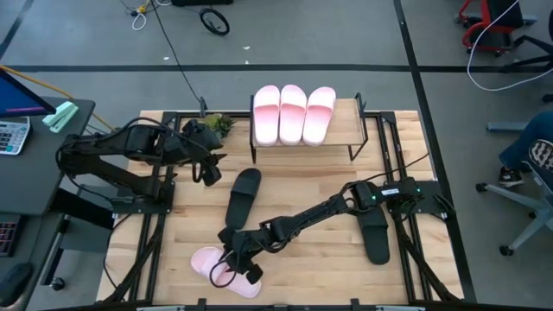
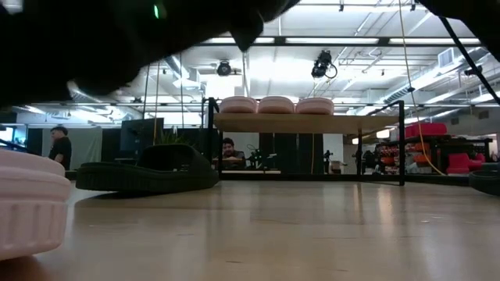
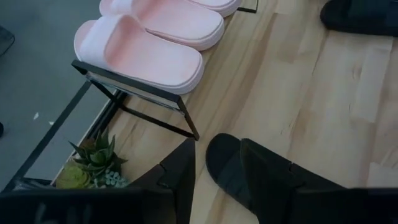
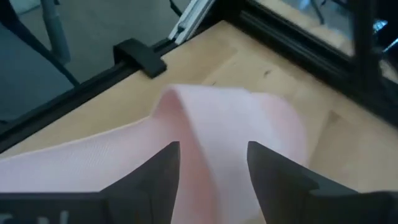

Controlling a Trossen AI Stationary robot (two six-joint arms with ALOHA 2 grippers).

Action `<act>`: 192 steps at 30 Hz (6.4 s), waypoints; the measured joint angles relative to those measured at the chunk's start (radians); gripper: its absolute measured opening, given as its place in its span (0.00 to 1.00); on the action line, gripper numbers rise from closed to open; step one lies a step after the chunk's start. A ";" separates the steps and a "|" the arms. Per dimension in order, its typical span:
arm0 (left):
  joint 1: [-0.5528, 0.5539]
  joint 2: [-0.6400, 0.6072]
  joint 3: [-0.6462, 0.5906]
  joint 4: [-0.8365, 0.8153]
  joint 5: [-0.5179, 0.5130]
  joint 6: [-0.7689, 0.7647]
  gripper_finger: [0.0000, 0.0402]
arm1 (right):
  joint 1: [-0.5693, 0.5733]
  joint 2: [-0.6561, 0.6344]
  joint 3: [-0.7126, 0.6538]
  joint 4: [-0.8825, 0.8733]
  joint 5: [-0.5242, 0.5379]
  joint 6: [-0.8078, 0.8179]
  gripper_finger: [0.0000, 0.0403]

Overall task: Pick and place slides into the shelf
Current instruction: Put the pink slide on the shelf

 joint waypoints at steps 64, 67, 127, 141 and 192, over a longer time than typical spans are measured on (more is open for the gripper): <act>0.000 0.001 0.000 -0.072 0.000 -0.042 0.37 | -0.224 -0.799 0.004 -1.459 1.424 1.094 0.02; 0.000 0.001 0.000 -0.087 0.000 -0.043 0.37 | -0.306 -0.791 -0.017 -1.500 1.357 1.098 0.02; 0.001 0.001 -0.001 -0.038 0.000 0.011 0.34 | -0.796 -1.230 -0.969 -0.661 1.124 0.422 0.02; 0.001 0.001 -0.001 -0.039 0.000 0.048 0.37 | -0.917 -1.168 -0.964 -0.558 0.912 0.296 0.02; 0.001 0.001 0.000 -0.038 0.000 0.047 0.37 | -1.000 -1.153 -0.966 -0.640 0.599 0.327 0.02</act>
